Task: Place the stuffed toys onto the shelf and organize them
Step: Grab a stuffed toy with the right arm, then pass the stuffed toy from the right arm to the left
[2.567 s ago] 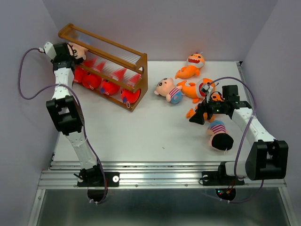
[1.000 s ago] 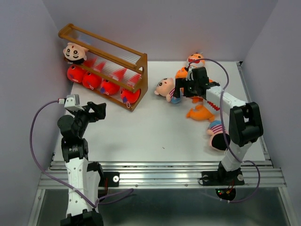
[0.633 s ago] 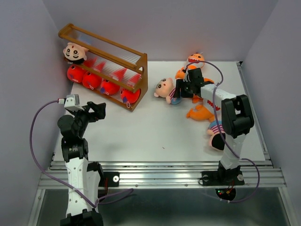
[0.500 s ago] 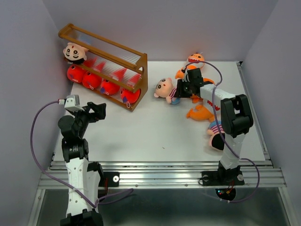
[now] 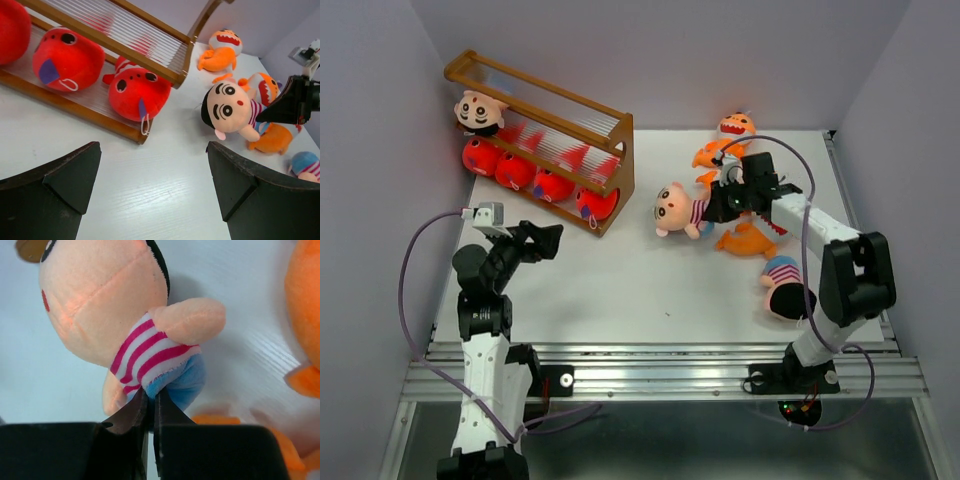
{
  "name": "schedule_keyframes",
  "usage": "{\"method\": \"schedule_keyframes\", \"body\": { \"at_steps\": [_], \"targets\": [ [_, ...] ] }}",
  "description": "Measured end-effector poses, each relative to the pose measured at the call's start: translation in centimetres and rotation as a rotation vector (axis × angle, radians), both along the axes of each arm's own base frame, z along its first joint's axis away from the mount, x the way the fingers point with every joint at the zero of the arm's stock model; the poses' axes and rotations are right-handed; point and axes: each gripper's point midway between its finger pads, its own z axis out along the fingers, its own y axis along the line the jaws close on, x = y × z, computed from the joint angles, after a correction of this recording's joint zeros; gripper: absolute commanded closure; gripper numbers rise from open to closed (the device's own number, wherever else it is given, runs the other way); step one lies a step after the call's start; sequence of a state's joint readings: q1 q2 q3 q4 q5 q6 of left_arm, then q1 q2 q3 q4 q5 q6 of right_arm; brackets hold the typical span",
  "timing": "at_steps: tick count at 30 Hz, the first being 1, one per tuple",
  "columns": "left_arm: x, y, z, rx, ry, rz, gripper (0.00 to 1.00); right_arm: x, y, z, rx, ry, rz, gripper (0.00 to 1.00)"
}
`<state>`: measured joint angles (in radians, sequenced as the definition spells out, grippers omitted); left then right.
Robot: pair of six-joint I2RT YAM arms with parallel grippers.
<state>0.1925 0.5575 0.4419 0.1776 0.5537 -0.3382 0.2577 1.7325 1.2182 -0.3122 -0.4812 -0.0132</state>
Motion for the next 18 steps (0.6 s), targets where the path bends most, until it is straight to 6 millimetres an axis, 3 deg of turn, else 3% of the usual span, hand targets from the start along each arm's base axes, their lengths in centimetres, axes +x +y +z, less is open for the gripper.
{"method": "schedule_keyframes", "body": {
  "at_steps": [5,7,10,15,18],
  "targets": [
    [-0.4,-3.2,-0.5,-0.005,0.021,-0.132,0.03,-3.9,-0.2,5.3,0.011,-0.159,0.208,0.99],
    [-0.9,-4.7,-0.6,-0.005,0.023,-0.191,0.05,-5.4,-0.1,6.5,0.010,-0.198,0.284,0.99],
    [-1.9,-7.0,-0.4,-0.008,0.018,-0.272,0.10,-8.1,-0.3,6.6,-0.001,-0.213,0.391,0.99],
    [-4.3,-10.4,0.4,-0.058,0.013,-0.391,0.14,-13.0,-1.3,4.5,-0.031,-0.146,0.560,0.99],
    [-5.6,-12.1,0.6,-0.111,0.041,-0.437,0.15,-14.8,-1.8,4.2,-0.046,-0.136,0.635,0.99]
  ]
}}
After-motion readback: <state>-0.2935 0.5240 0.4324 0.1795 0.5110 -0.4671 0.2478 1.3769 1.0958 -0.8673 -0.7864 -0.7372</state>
